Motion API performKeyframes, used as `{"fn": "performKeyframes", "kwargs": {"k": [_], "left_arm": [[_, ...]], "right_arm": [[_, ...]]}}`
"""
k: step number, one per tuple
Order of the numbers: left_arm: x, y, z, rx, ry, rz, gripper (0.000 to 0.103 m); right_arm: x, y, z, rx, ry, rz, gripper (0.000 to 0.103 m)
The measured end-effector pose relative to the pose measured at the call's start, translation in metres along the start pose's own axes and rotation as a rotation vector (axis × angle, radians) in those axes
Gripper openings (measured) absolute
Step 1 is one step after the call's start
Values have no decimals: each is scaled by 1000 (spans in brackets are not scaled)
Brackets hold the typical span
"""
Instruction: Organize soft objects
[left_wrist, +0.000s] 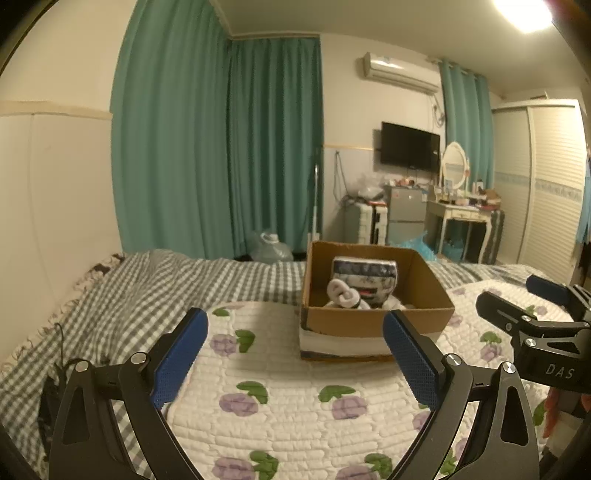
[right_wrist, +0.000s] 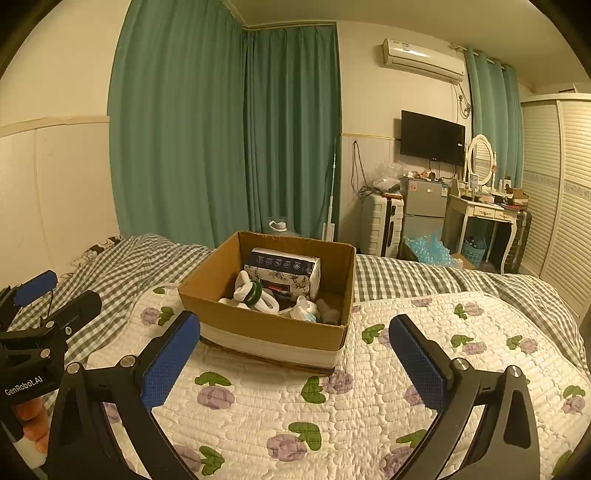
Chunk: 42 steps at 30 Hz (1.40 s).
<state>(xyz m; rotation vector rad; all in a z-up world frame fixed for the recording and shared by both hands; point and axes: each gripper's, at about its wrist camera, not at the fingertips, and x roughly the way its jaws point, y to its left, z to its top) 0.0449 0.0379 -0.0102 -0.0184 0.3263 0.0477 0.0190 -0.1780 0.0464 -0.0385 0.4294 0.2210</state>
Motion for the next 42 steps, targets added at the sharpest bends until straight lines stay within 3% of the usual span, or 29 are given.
{"fn": "performKeyframes", "kwargs": {"k": [42], "left_arm": [[3,0,-3,11,6,11,97]], "right_arm": [[6,3,-5,10,17,2,103]]}}
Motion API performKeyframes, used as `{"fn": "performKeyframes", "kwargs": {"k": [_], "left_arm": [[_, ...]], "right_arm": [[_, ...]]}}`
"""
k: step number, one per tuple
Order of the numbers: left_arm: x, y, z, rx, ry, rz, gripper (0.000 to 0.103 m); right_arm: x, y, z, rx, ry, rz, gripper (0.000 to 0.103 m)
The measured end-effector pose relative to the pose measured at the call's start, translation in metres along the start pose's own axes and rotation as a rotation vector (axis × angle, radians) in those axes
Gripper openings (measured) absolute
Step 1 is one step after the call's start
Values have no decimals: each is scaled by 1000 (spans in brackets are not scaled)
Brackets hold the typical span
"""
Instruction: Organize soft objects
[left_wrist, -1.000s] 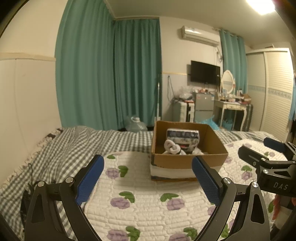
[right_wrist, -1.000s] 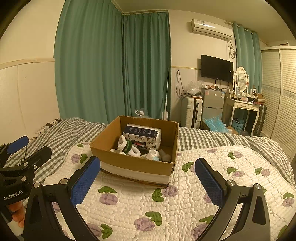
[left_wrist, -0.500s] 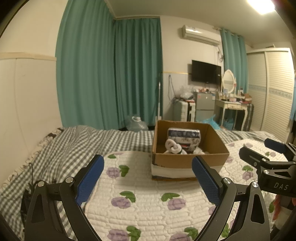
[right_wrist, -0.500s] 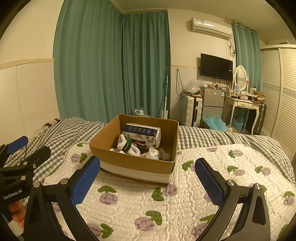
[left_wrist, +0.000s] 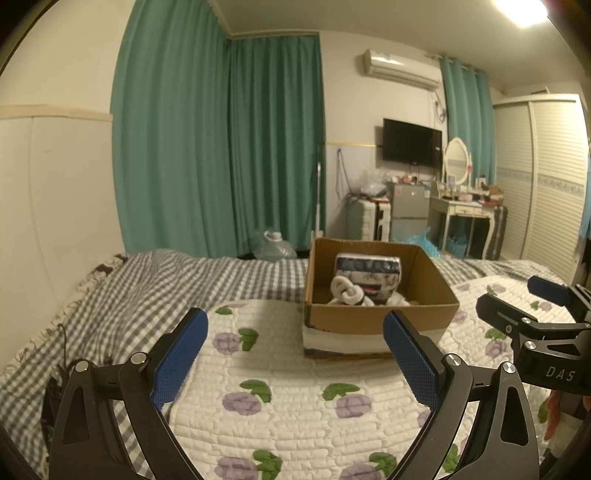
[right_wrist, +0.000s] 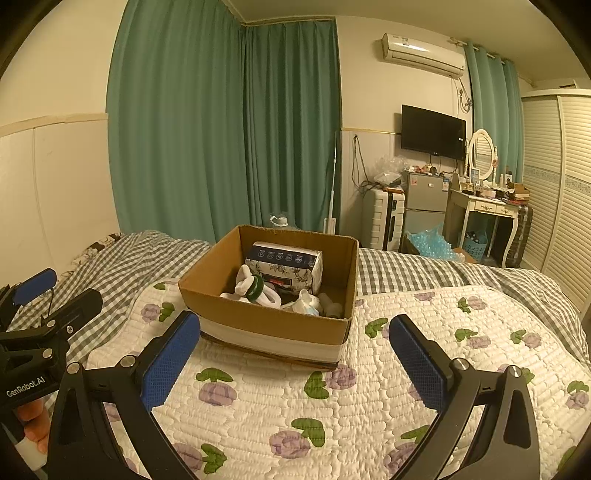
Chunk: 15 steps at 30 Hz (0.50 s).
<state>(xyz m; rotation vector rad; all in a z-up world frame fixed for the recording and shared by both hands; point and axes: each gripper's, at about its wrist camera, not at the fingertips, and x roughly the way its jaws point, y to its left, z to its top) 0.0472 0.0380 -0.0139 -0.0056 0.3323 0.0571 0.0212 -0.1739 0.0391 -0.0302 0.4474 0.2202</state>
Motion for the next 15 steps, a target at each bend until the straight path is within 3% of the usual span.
{"fn": "performKeyframes", "kwargs": {"k": [15], "left_arm": [[1,2,-1,-2,3,-3,97]], "right_arm": [[1,1,-2,-1,4,-2,103]]}}
